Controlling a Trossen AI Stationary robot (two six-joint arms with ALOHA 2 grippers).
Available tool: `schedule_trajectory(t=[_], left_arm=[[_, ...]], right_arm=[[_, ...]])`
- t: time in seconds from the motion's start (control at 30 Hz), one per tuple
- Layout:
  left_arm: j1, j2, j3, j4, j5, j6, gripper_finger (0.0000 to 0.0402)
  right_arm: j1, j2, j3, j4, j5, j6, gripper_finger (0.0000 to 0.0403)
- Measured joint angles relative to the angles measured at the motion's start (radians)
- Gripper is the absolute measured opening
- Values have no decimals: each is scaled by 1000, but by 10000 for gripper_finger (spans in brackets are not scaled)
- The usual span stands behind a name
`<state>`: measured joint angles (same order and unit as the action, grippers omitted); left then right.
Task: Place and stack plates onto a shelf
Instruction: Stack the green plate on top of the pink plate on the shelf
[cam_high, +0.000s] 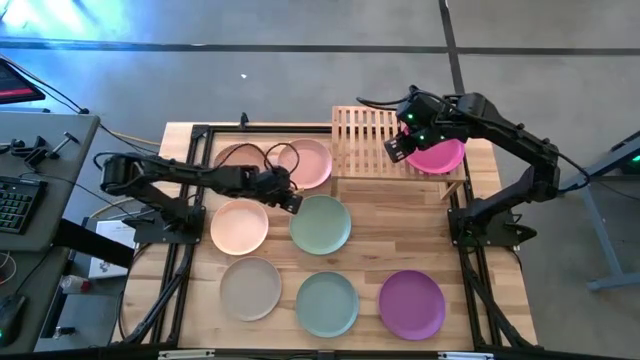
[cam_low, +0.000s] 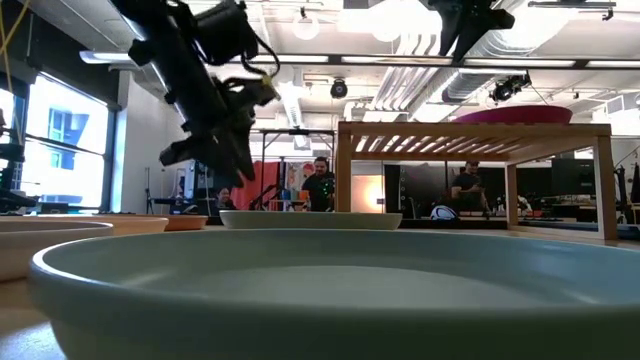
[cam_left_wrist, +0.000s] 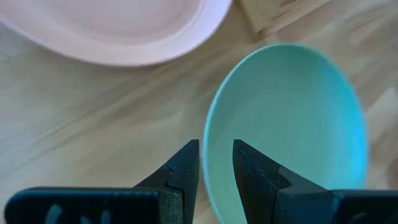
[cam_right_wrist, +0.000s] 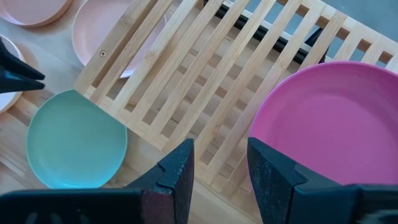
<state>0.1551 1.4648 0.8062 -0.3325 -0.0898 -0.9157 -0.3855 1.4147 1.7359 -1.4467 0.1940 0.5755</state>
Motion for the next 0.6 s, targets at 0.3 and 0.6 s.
schedule_trajectory(t=[0.3, 0.6], left_arm=[[0, 90, 0, 35, 31, -3, 85], [-1, 155, 0, 74, 55, -17, 85]], right_arm=[[0, 0, 0, 0, 1, -19, 126], [0, 0, 0, 0, 3, -30, 126]])
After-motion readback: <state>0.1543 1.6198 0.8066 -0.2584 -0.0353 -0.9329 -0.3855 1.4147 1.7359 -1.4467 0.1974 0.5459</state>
